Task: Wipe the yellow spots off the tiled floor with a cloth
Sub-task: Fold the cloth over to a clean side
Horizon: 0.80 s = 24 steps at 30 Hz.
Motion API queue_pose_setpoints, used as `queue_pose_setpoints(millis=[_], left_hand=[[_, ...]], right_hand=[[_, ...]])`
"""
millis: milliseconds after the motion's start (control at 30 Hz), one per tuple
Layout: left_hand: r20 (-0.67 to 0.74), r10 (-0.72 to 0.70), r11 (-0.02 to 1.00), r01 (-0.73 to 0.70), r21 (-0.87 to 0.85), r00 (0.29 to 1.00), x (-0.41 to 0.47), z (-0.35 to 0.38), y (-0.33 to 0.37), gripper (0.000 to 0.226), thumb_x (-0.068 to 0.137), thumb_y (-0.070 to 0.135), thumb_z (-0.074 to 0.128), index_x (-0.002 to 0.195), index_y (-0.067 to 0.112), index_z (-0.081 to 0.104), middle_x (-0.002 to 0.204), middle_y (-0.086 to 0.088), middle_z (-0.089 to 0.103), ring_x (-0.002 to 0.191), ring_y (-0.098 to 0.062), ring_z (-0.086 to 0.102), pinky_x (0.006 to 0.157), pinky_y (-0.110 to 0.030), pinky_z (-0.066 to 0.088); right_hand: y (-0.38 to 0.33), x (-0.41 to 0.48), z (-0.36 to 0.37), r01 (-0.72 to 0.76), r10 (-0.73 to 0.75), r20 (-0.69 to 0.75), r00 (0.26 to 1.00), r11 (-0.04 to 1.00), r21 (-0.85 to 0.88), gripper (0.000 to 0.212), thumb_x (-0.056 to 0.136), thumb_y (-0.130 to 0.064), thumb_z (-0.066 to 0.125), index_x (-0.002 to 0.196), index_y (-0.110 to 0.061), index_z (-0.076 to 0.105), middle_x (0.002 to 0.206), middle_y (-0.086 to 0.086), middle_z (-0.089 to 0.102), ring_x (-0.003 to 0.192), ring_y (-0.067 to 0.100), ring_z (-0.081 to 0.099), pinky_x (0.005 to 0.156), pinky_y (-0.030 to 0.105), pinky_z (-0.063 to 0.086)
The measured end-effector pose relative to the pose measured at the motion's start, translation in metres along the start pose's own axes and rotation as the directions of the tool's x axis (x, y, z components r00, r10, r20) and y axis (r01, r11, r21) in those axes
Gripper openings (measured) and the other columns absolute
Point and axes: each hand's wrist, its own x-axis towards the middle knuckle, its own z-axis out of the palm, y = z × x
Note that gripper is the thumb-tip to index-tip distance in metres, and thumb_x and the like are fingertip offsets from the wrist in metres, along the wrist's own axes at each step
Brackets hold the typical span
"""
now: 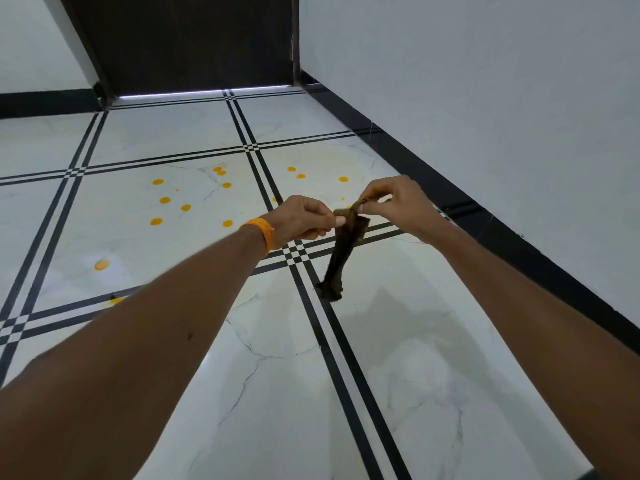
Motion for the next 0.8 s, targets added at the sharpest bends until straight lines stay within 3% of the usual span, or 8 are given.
queue_pose_setpoints(millis=[67, 167, 300, 500, 600, 667, 733, 800], left_hand=[[-0.072, 0.004, 1.000, -0.003, 0.012, 0.997, 0.002, -0.001, -0.005, 0.020, 0.084, 0.029, 0.078, 0.087, 0.012, 0.069, 0.081, 0.001, 0.068, 0.075, -0.009, 0.064, 0.068, -0.020, 0.052], [-0.052, -0.043, 0.999, 0.043, -0.001, 0.998, 0.008, 0.013, -0.001, 0.028, 0.093, 0.035, 0.067, 0.114, 0.017, 0.067, 0.110, -0.002, 0.072, 0.102, -0.016, 0.067, 0.078, -0.026, 0.053], [-0.035, -0.050, 0.997, 0.048, -0.066, 0.998, 0.014, 0.034, 0.008, 0.025, 0.100, 0.017, 0.055, 0.117, 0.005, 0.068, 0.110, -0.010, 0.071, 0.096, -0.019, 0.068, 0.067, -0.019, 0.055], [-0.025, -0.031, 0.994, 0.028, -0.102, 0.999, 0.011, 0.032, 0.002, 0.015, 0.094, 0.021, 0.066, 0.106, 0.014, 0.069, 0.116, -0.012, 0.069, 0.109, -0.023, 0.065, 0.086, -0.032, 0.053], [0.017, -0.122, 0.992, 0.122, -0.040, 0.992, 0.012, 0.035, 0.001, 0.020, 0.097, 0.008, 0.057, 0.111, 0.017, 0.068, 0.104, -0.017, 0.069, 0.096, -0.028, 0.067, 0.088, -0.039, 0.057], [0.021, -0.124, 0.988, 0.126, -0.092, 0.992, 0.012, 0.033, 0.002, 0.021, 0.097, 0.003, 0.054, 0.108, 0.014, 0.069, 0.094, -0.015, 0.068, 0.085, -0.024, 0.067, 0.080, -0.034, 0.059], [-0.082, -0.130, 0.981, 0.116, -0.154, 0.988, 0.014, 0.025, -0.003, 0.016, 0.094, -0.002, 0.059, 0.098, 0.010, 0.069, 0.089, -0.013, 0.066, 0.073, -0.017, 0.065, 0.062, -0.022, 0.057], [-0.308, -0.125, 0.992, 0.122, -0.031, 0.943, 0.019, 0.015, -0.017, 0.013, 0.090, -0.004, 0.064, 0.091, 0.009, 0.067, 0.096, -0.017, 0.067, 0.075, -0.020, 0.066, 0.058, -0.023, 0.057]], right_hand=[[0.000, 0.000, -0.004, -0.002, 0.002, -0.042, 0.999, 1.000, -0.009, 0.003, 0.083, -0.014, 0.077, 0.084, -0.013, 0.076, 0.087, 0.002, 0.073, 0.090, 0.019, 0.063, 0.076, 0.022, 0.042], [-0.011, 0.001, -0.003, 0.106, -0.097, 0.049, 0.994, 0.964, -0.246, 0.003, 0.084, -0.016, 0.076, 0.087, -0.015, 0.076, 0.086, -0.003, 0.068, 0.087, 0.015, 0.053, 0.069, 0.019, 0.037], [-0.021, 0.002, -0.001, 0.122, -0.102, 0.106, 0.989, 0.971, -0.206, 0.007, 0.087, -0.010, 0.071, 0.089, -0.015, 0.076, 0.078, -0.008, 0.066, 0.075, 0.009, 0.058, 0.064, 0.007, 0.039], [-0.006, 0.000, -0.006, 0.042, -0.036, 0.026, 0.999, 0.952, -0.305, 0.005, 0.090, -0.017, 0.070, 0.094, -0.014, 0.072, 0.095, 0.004, 0.068, 0.089, 0.019, 0.059, 0.077, 0.033, 0.048], [-0.011, -0.002, -0.005, 0.076, -0.061, 0.076, 0.995, 0.973, -0.219, 0.005, 0.089, -0.014, 0.071, 0.093, -0.011, 0.073, 0.092, 0.003, 0.069, 0.085, 0.015, 0.060, 0.072, 0.030, 0.047], [-0.015, -0.004, -0.005, 0.077, -0.062, 0.113, 0.992, 0.988, -0.132, 0.002, 0.090, -0.011, 0.070, 0.091, -0.011, 0.072, 0.088, 0.002, 0.071, 0.082, 0.010, 0.064, 0.070, 0.023, 0.045], [-0.016, -0.004, -0.011, 0.040, -0.038, 0.134, 0.990, 0.999, -0.009, 0.001, 0.090, -0.008, 0.068, 0.090, -0.009, 0.069, 0.087, 0.003, 0.073, 0.084, 0.008, 0.069, 0.078, 0.025, 0.051], [-0.019, -0.005, -0.018, 0.001, -0.016, 0.129, 0.992, 0.993, 0.121, 0.006, 0.091, -0.003, 0.065, 0.086, -0.007, 0.066, 0.085, 0.002, 0.071, 0.080, 0.000, 0.066, 0.078, 0.027, 0.048]])
